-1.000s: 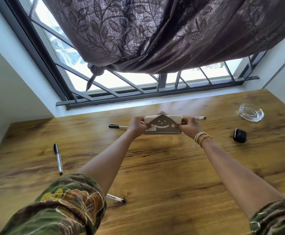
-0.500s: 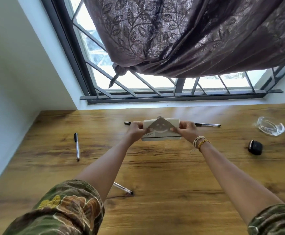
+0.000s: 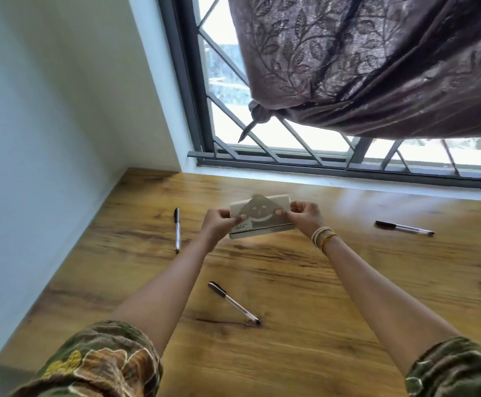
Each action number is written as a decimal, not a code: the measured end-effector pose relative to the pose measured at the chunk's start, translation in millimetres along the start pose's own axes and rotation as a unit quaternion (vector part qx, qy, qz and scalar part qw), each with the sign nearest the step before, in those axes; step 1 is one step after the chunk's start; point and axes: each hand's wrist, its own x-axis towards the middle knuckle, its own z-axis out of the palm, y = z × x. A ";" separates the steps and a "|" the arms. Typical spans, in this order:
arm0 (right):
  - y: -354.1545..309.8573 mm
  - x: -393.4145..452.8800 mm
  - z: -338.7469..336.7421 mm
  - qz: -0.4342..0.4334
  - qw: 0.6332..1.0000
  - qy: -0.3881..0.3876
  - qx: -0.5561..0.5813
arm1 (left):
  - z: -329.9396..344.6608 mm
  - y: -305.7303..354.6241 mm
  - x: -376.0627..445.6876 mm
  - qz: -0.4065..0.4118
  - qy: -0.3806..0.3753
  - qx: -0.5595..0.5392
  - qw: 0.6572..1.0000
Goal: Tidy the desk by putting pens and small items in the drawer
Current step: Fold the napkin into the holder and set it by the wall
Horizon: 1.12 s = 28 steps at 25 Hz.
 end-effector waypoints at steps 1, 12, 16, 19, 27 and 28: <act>-7.5 4.0 19.3 -0.004 1.000 -0.003 0.000 | -17.7 -5.6 -0.2 0.001 0.014 -0.010 1.000; -80.9 33.1 247.2 0.000 0.995 -0.052 -0.087 | -231.9 -41.6 11.4 -0.043 0.270 -0.026 0.962; -97.4 41.2 301.2 -0.013 0.985 -0.096 -0.142 | -281.8 -51.2 12.5 -0.040 0.358 -0.029 0.932; -109.1 47.8 329.9 -0.052 0.969 -0.118 -0.212 | -298.1 -57.5 15.8 -0.054 0.392 -0.042 0.917; -103.8 54.9 359.3 -0.153 0.902 -0.111 -0.388 | -289.6 -67.0 37.7 -0.055 0.450 -0.034 0.891; -99.9 54.2 358.5 -0.160 0.899 -0.108 -0.393 | -286.7 -66.1 37.4 -0.051 0.456 -0.039 0.888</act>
